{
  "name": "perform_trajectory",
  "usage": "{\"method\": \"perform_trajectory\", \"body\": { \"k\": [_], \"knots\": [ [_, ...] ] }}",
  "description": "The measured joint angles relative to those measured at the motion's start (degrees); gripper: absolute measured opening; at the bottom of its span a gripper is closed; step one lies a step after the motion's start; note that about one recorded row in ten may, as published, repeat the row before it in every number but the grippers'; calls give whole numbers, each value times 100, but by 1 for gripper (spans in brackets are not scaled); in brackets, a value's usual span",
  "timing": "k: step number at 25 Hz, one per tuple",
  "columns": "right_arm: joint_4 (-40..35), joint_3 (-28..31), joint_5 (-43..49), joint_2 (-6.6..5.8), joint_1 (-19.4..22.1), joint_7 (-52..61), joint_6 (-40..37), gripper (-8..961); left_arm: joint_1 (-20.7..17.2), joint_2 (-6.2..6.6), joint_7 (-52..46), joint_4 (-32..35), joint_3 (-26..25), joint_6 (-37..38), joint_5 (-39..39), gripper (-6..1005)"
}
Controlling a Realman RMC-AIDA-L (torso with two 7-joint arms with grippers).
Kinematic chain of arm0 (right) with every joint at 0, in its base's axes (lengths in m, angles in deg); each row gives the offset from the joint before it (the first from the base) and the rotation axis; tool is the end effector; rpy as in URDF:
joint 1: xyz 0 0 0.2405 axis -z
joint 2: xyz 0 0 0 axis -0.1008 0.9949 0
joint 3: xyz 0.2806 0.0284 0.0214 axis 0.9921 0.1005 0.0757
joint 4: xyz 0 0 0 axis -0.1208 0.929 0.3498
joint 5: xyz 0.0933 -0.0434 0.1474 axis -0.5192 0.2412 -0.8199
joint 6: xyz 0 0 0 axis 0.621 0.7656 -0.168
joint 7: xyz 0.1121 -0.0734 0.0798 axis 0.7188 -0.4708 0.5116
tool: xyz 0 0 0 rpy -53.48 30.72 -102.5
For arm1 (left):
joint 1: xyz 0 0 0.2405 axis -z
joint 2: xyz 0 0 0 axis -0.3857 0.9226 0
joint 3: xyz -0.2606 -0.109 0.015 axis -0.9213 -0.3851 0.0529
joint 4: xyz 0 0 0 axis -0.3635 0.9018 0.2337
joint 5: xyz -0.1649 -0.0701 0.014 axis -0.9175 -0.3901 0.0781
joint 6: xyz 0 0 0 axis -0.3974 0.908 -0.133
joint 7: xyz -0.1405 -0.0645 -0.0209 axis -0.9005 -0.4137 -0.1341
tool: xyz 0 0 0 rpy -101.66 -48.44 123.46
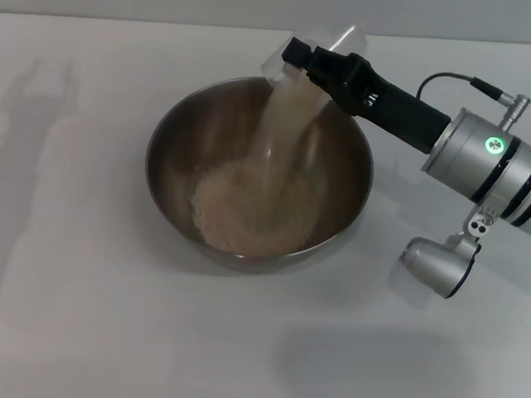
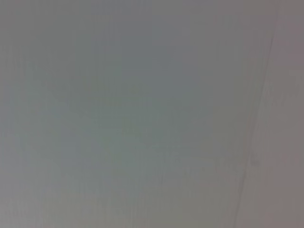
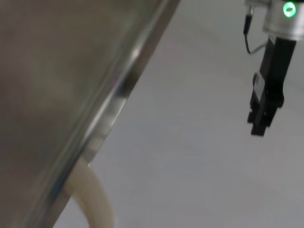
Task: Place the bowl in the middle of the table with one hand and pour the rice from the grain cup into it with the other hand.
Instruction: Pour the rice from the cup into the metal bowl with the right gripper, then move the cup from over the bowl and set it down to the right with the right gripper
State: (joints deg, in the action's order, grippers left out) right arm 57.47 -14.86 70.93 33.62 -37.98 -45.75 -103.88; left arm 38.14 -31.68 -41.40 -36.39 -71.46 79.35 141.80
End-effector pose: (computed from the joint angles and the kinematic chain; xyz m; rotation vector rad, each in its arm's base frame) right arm 0.1891 0.3651 -0.0696 -1.2393 -1.7193 -0.1025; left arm -0.2814 0.3403 0.0655 -1.3471 -0.3018 -0.9557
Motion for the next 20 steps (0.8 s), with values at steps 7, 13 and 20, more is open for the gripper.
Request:
{"method": "perform_trajectory", "body": {
  "k": [7,13,20],
  "knots": [
    [-140,-400,12,-2,-124,-208,-6,17,49,0,-4,2,0,-21,-16,431],
    [-146,-464,-7,-1,-137,-287,-34,18,73,0,-13,2,0,-38,-89,432],
    [221,-143,-767,-6,33,1115,-480,18,97,2,-13,2,0,-28,-124,432]
  ]
}}
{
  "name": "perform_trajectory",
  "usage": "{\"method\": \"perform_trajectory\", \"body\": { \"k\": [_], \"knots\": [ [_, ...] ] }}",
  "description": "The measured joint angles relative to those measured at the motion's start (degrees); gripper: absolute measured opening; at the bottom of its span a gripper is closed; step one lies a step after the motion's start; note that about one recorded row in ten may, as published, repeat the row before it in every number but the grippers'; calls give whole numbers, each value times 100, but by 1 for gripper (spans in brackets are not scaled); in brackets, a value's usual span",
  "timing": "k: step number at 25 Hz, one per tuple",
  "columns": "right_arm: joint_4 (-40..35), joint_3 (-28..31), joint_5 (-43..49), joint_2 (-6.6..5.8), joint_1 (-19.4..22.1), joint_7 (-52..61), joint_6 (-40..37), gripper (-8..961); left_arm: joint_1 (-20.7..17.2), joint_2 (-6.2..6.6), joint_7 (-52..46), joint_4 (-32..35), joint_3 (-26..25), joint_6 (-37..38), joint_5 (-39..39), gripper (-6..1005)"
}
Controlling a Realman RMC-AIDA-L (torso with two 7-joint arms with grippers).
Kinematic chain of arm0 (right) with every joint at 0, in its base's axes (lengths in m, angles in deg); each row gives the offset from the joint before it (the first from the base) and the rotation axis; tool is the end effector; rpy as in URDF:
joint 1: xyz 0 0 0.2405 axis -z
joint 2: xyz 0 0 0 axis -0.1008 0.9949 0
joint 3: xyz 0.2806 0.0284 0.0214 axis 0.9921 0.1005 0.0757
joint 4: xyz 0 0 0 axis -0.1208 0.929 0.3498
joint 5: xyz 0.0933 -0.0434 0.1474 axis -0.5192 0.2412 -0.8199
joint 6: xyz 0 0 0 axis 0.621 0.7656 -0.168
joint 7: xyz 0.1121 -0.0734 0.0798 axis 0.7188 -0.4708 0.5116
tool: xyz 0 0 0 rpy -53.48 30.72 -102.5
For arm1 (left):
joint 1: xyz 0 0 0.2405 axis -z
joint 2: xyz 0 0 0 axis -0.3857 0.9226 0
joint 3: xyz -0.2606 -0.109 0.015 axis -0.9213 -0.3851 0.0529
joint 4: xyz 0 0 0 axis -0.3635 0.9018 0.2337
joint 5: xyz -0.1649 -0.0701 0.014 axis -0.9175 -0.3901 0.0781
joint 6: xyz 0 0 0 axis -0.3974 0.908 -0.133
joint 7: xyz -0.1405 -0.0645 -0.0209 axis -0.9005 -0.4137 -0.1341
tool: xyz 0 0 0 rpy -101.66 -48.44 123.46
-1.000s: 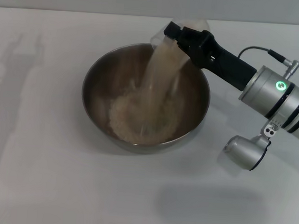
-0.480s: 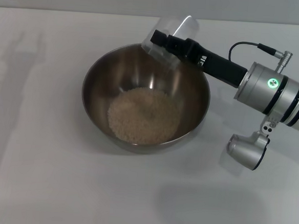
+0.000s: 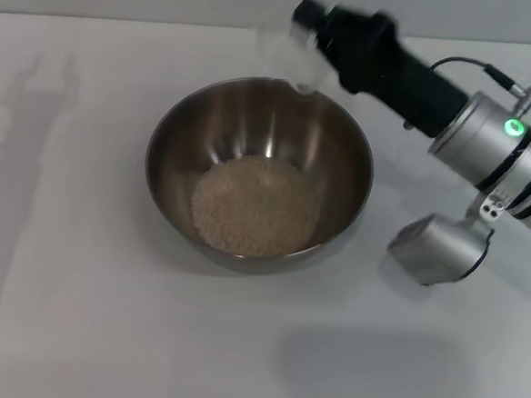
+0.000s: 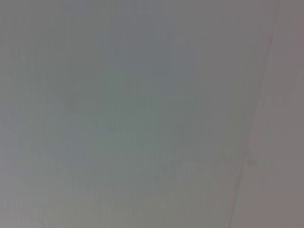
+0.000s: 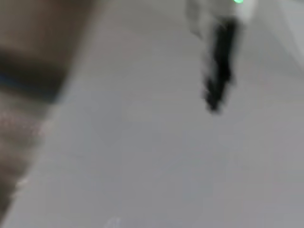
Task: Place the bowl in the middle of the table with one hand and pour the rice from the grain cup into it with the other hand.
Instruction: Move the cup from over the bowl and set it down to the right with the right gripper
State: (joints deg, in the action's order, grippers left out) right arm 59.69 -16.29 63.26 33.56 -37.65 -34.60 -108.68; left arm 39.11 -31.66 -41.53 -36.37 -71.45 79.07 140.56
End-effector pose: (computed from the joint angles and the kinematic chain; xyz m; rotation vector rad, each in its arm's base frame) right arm 0.1772 0.3642 -0.0556 -1.3309 -1.4628 0.0807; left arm -0.2782 0.3454 0.0675 -1.3339 -0.3089 -0.9716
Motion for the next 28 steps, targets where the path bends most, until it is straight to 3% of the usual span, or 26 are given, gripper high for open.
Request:
{"method": "perform_trajectory", "body": {
  "k": [7,16,22,28],
  "knots": [
    [959,897,-667,26,422,2536,-76,17,16,6,0,-20,-6,14,-1,432],
    [1957,1631,-713,30,1506,5686,-11,17,28,26,-4,-70,-68,73,0,432],
    [2351,1800,-750,50,2234,6041,245,18,22,42,-63,-71,-77,135,2,432],
    [2276,1784,-1007,27,2449,6266,334,18,26,42,-66,-45,-80,173,20,432]
  ]
}}
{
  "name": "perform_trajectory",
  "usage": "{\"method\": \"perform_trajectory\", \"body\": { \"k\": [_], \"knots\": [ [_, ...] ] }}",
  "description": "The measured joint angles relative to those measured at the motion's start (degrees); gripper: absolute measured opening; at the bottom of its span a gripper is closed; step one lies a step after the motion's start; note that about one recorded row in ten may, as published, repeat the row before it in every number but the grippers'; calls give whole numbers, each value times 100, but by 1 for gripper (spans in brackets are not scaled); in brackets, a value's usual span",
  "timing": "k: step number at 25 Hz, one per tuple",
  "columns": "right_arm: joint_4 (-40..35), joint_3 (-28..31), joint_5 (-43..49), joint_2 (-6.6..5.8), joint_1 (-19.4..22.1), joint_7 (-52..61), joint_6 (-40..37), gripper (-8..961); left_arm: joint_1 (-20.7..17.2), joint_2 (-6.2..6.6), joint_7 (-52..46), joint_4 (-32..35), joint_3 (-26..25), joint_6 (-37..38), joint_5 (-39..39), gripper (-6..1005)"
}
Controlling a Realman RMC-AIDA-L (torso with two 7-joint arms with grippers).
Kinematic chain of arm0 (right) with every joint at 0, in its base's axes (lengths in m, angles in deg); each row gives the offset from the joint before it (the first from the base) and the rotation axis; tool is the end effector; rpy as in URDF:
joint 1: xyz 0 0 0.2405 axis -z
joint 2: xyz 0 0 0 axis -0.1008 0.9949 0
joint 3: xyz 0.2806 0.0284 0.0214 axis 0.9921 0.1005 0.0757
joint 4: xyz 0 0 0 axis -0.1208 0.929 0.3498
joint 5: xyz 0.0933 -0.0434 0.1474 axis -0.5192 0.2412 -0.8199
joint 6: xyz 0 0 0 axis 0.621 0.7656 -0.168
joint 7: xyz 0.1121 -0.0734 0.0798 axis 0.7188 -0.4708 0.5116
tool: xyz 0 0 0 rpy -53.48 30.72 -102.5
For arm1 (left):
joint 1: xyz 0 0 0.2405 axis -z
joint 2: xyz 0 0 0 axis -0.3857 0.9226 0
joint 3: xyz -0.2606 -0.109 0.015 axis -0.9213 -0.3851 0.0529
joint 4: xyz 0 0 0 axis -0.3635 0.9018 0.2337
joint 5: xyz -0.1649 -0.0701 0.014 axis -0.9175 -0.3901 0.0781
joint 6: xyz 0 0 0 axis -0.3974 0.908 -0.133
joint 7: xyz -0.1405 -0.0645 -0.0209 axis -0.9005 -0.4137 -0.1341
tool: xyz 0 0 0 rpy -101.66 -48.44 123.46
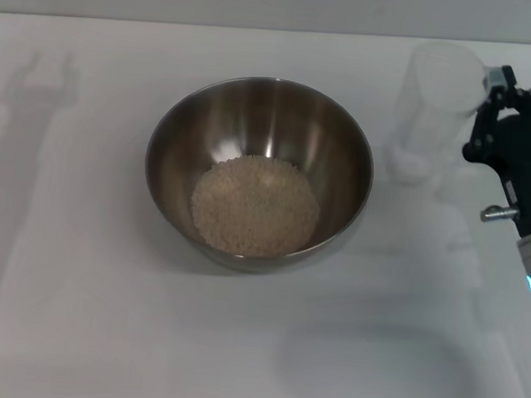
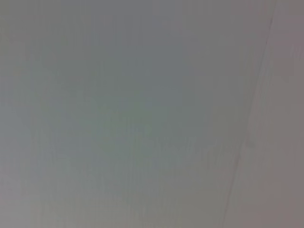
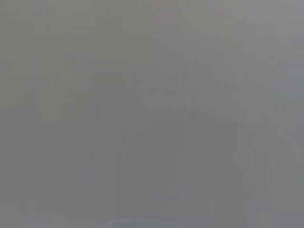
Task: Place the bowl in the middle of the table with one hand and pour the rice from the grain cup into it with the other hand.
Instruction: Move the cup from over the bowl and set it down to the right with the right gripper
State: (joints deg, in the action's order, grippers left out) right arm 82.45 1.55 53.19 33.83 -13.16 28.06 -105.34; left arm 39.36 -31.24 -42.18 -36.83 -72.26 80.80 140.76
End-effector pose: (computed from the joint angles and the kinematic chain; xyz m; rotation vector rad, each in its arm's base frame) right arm 0.2763 0.2909 -0.0389 -1.5742 0.3183 0.7830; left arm -0.2741 0.3454 0.0765 -1.3113 -0.2763 -1.0039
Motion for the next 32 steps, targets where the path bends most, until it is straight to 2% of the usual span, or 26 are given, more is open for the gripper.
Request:
{"method": "perform_trajectory", "body": {
  "k": [7,17,32],
  "knots": [
    [-379,-12,24,-3,1,696,389,32,-23,0,-3,-25,1,7,8,432],
    [-490,63,-7,6,-113,713,1332,56,-51,-9,-5,-30,2,93,3,433],
    [-768,-7,31,1,-347,722,1936,92,-51,-18,-5,-34,45,133,-12,433]
  ]
}}
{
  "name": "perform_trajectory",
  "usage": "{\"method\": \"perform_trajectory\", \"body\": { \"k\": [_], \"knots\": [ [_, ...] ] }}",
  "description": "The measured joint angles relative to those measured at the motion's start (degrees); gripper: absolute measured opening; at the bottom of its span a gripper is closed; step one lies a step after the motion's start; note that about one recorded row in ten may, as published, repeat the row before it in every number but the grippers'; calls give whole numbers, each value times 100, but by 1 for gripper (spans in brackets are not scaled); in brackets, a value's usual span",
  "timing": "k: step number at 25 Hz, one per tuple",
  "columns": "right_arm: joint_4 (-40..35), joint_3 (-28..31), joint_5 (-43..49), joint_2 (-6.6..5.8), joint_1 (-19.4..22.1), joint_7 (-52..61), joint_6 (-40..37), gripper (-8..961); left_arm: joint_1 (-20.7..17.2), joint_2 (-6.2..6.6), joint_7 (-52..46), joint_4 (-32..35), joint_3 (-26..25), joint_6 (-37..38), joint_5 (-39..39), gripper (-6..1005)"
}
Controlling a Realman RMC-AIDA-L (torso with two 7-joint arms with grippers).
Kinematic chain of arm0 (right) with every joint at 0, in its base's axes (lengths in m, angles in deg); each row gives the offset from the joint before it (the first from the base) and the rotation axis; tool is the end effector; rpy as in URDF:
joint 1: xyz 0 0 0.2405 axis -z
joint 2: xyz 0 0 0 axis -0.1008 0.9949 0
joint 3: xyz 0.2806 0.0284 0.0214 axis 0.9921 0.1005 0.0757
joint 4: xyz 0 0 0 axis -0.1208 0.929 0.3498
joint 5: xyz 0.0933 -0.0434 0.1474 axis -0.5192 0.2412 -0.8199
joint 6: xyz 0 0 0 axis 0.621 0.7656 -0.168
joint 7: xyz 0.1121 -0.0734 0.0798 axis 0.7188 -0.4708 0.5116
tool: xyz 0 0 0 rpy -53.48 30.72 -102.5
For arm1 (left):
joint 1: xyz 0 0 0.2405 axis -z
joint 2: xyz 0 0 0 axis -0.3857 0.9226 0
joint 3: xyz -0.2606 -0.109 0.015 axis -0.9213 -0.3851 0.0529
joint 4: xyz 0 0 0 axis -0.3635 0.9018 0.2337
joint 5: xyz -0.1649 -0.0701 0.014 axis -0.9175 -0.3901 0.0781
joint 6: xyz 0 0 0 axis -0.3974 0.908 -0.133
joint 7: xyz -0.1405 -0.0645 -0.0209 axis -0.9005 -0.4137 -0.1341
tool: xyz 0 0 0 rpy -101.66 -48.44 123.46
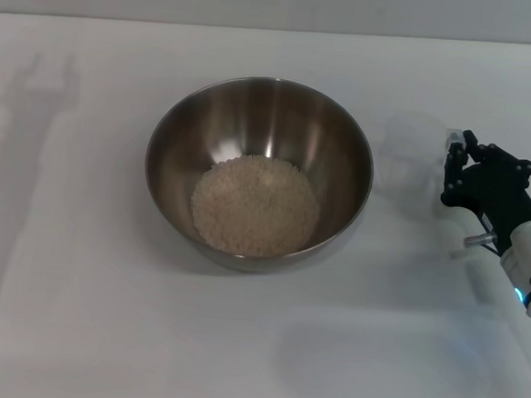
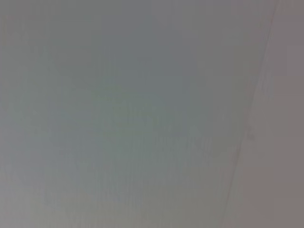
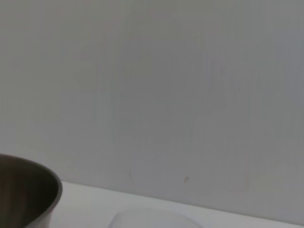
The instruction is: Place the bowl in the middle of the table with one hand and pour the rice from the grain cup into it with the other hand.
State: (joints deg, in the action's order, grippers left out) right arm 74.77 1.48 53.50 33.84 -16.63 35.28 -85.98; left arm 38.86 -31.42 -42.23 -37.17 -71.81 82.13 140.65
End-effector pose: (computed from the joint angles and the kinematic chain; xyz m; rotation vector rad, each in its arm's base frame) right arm 0.3200 0.3108 -0.0668 -1.7743 0.5314 0.5305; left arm -0.2719 0.3413 0.0766 -1.3039 -0.2631 -1.0219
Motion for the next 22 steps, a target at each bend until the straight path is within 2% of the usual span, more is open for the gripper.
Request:
{"method": "perform_trajectory", "body": {
  "k": [7,12,18,21,22],
  "knots": [
    [-6,-54,27,-17,78,2,-61,110,0,0,0,-16,-14,9,-7,433],
    [-50,-258,31,-18,231,2,-281,194,-22,0,0,-18,0,38,-7,433],
    [-108,-402,31,-15,413,2,-438,213,-80,0,0,-18,0,64,-3,433],
    [-162,-613,32,-14,588,3,-795,244,-117,0,0,-18,1,80,7,433],
    [-223,-719,32,-16,733,3,-1278,255,-148,0,0,-13,5,106,14,434]
  ]
}}
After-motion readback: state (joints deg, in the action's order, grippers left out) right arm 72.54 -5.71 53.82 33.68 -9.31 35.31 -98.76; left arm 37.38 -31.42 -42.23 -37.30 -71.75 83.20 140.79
